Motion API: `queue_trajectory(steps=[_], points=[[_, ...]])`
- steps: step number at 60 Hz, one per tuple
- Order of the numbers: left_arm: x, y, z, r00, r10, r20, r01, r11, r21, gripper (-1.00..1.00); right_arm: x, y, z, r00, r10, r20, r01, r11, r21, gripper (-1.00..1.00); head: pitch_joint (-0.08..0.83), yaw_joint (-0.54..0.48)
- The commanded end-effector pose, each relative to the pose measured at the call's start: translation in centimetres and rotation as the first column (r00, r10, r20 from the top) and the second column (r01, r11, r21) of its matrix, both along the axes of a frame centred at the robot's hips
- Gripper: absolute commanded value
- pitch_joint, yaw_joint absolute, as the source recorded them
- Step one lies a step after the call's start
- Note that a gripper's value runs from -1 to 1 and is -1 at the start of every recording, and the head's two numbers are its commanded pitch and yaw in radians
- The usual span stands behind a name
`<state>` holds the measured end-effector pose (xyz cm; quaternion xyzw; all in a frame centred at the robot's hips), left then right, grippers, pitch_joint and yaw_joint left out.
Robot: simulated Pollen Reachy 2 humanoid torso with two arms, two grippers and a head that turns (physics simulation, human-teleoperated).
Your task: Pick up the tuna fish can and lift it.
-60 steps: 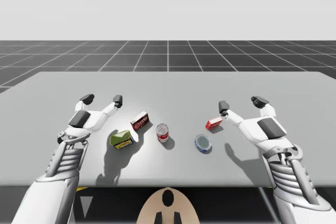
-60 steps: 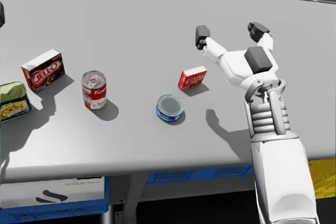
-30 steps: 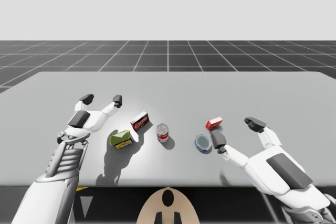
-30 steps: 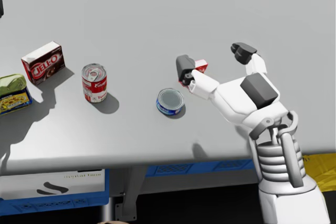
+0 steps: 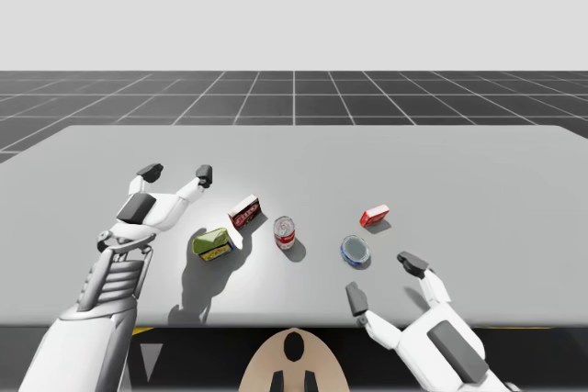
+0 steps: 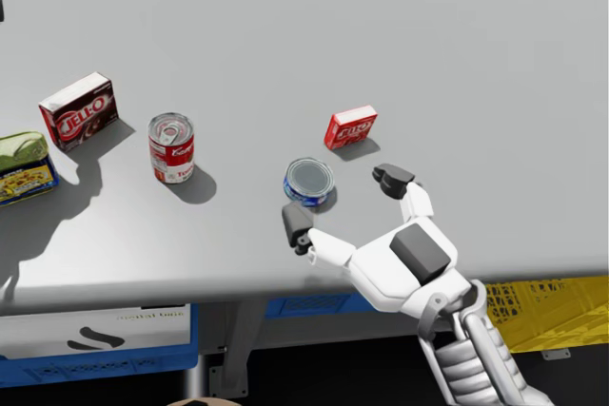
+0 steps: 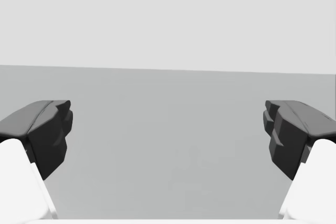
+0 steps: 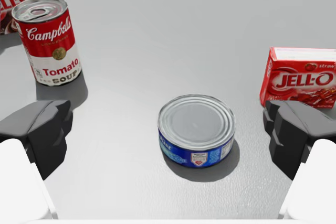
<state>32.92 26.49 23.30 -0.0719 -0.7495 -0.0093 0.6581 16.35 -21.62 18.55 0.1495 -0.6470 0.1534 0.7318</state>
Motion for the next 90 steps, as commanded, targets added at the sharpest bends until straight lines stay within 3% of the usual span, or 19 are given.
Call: queue_trajectory(steps=[1, 30, 52, 55, 58, 59, 60, 62, 72, 90], points=[[-0.1, 0.0, 0.0, 1.0, 0.001, 0.002, -0.001, 1.0, -0.001, -1.0, 1.0, 1.3, -2.6, 1.0, -0.003, -0.022, 0.003, 1.0, 0.006, -1.0, 0.776, -0.24], [-0.2, 0.1, 0.3, 1.0, 0.004, 0.018, -0.005, 1.0, 0.006, -1.0, 6.9, 2.8, -5.4, 0.996, -0.025, -0.086, 0.017, 0.996, -0.09, -1.0, 0.779, -0.23], [-0.2, 0.0, 0.4, 1.0, 0.001, 0.024, -0.002, 1.0, 0.013, -1.0, 8.2, 2.5, -6.3, 0.991, -0.047, -0.124, 0.032, 0.992, -0.119, -1.0, 0.778, -0.23], [-0.2, -0.1, 0.3, 1.0, 0.002, 0.024, -0.002, 1.0, 0.014, -1.0, 8.1, 2.3, -6.4, 0.987, -0.02, -0.162, -0.002, 0.991, -0.135, -0.99, 0.777, -0.23], [-0.2, -0.1, 0.3, 1.0, 0.002, 0.024, -0.002, 1.0, 0.014, -1.0, 8.1, 2.1, -6.5, 0.984, -0.029, -0.178, 0.008, 0.993, -0.119, -0.28, 0.778, -0.23], [-0.2, -0.1, 0.3, 1.0, 0.002, 0.024, -0.002, 1.0, 0.014, -1.0, 8.0, 2.1, -6.5, 0.982, -0.026, -0.189, 0.005, 0.994, -0.113, 0.45, 0.778, -0.23], [-0.2, -0.1, 0.3, 1.0, 0.002, 0.024, -0.002, 1.0, 0.014, -1.0, 8.0, 2.1, -6.5, 0.982, -0.022, -0.189, 0.0, 0.994, -0.112, 0.82, 0.778, -0.23], [-0.3, -0.1, 0.4, 1.0, 0.003, 0.025, -0.003, 1.0, 0.015, -1.0, 8.0, 2.0, -6.6, 0.981, -0.016, -0.192, -0.005, 0.994, -0.111, 1.0, 0.776, -0.23], [-0.3, -0.2, 0.4, 1.0, 0.004, 0.027, -0.005, 1.0, 0.017, -1.0, 7.9, 1.9, -6.7, 0.98, -0.021, -0.197, -0.001, 0.994, -0.112, 1.0, 0.74, -0.23], [-0.5, -0.3, 0.3, 1.0, 0.008, 0.025, -0.008, 1.0, 0.022, -1.0, 7.7, 1.8, -7.0, 0.979, -0.029, -0.204, 0.006, 0.994, -0.112, 1.0, 0.493, -0.22]])
